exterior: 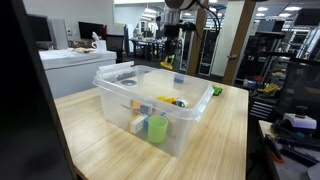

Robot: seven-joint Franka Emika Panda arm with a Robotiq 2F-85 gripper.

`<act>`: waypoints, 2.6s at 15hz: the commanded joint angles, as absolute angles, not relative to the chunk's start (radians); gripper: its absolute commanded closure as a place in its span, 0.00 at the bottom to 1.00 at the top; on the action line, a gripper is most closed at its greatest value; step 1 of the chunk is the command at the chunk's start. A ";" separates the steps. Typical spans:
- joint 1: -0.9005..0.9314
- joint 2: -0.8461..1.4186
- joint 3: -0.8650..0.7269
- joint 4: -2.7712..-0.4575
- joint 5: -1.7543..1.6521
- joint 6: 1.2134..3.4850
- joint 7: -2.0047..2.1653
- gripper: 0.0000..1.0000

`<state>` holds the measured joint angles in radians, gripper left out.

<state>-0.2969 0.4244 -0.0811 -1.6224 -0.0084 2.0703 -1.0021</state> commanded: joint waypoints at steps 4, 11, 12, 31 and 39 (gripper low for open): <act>-0.265 0.200 0.026 -1.735 0.235 1.998 -1.209 0.89; -0.162 0.108 0.016 -1.875 0.251 1.869 -1.337 0.89; -0.153 0.103 0.015 -1.893 0.247 1.871 -1.346 0.39; -0.295 0.466 -0.173 -1.618 0.213 2.147 -0.916 0.00; -0.324 0.643 -0.238 -1.537 0.015 2.272 -0.446 0.00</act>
<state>-0.3240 0.5985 -0.2180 -1.5665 0.0943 2.2527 -0.6046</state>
